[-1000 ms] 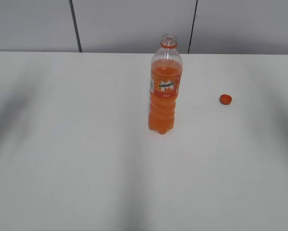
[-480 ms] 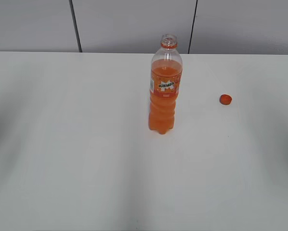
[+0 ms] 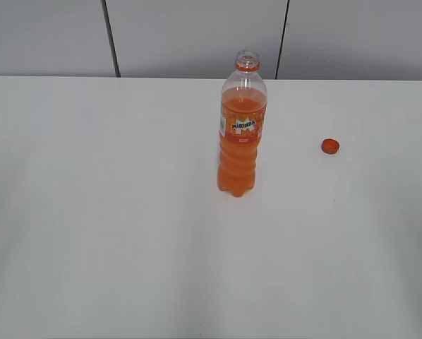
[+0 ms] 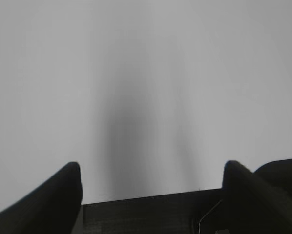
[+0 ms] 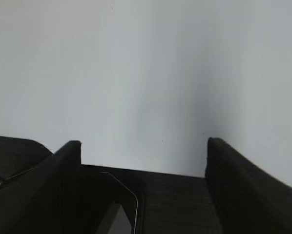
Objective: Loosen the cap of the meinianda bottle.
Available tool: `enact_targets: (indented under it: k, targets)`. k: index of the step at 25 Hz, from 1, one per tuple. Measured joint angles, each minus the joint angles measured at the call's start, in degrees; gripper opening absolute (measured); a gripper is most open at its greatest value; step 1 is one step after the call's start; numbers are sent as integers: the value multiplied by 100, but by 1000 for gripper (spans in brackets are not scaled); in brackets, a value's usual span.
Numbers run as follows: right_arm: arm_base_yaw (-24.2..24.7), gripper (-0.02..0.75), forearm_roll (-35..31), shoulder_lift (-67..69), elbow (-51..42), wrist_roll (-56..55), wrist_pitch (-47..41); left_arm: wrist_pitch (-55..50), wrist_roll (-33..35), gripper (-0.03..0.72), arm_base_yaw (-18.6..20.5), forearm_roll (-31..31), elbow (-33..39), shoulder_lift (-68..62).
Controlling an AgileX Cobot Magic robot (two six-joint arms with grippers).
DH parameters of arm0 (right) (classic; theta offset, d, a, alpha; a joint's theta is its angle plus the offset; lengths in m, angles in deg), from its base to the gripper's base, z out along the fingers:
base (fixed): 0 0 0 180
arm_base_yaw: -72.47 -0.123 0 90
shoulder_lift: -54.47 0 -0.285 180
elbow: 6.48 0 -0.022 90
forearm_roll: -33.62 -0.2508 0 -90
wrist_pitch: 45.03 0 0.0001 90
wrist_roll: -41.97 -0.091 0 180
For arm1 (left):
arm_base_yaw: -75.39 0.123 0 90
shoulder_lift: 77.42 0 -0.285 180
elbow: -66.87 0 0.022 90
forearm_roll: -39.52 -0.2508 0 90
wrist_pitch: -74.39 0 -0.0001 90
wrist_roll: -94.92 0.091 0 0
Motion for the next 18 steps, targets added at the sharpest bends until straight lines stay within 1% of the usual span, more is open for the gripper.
enact_targets:
  k: [4,7,18]
  targets:
    - [0,586,11,-561,-574,0,-7,31,0,538,0,62,490,886]
    - [0,586,44,-992,-890,0,-16,99,0,538,0,90,539,1412]
    - [0,586,103,-2941,-968,6,-57,149,0,537,0,127,544,2816]
